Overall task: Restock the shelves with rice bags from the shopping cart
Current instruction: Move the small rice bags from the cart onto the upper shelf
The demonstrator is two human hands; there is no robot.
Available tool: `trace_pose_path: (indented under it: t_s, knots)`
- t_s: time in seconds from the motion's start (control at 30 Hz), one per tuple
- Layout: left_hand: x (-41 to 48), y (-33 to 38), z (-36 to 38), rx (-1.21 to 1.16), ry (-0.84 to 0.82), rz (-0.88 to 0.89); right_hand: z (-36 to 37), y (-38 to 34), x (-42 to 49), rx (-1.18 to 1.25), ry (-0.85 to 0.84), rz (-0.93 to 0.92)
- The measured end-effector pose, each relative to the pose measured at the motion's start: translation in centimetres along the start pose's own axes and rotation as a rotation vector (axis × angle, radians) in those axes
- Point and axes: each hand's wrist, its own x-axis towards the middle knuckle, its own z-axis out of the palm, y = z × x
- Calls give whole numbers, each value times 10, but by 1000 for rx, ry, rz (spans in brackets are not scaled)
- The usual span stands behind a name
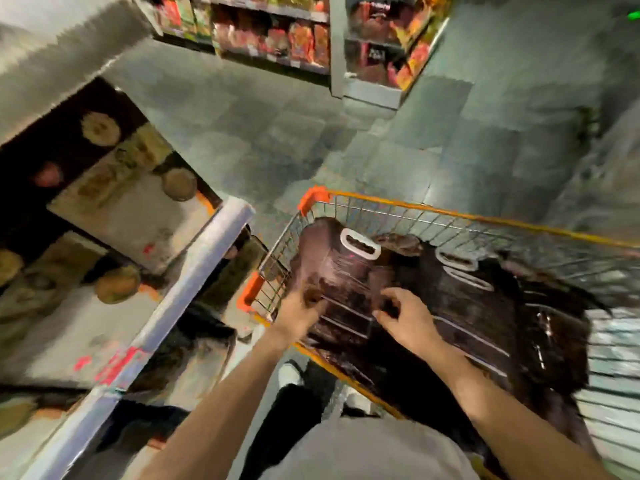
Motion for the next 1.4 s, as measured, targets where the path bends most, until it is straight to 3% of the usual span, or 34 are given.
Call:
trace_pose_path:
  t_s: [0.07, 0.13, 0.2, 0.3, 0.4, 0.5, 0.6, 0.73, 0.8, 0.93, 1.1, 1.27, 1.4]
  knots:
    - [-5, -7, 15, 87, 8, -30, 5, 14, -19, -198, -6, -134]
    - [-3, -8, 22, 35, -6, -47, 5, 12, -24, -264, 92, -223]
    - [-3, -3, 32, -31, -79, -40, -1, 13, -28, -276, 239, -177]
    - [-5, 3, 43, -20, -177, -40, -11, 30, -40, -256, 242, -44]
    - [-2, 10, 58, -54, -199, -19, -19, 51, -58, -209, 250, -49]
    - [15, 33, 69, -16, -103, 102, -34, 54, -65, -68, 252, 22]
    - [49, 58, 76, 147, -13, 352, -50, 43, -48, 50, 283, 95]
    - [96, 82, 87, 459, -58, 555, -65, 27, -16, 206, 263, 129]
    - [115, 81, 94, 552, -114, 552, -68, 29, -7, 243, 243, 183]
    - [126, 93, 100, 511, -101, 430, -73, 40, -2, 336, 224, 242]
    - [108, 152, 84, 396, -61, 663, -93, 38, 7, 434, 214, 202]
    - [81, 208, 59, 150, -327, 588, -118, 21, 17, 449, 233, 29]
    - [65, 226, 63, -57, -401, 425, -134, 23, 15, 436, 173, -28]
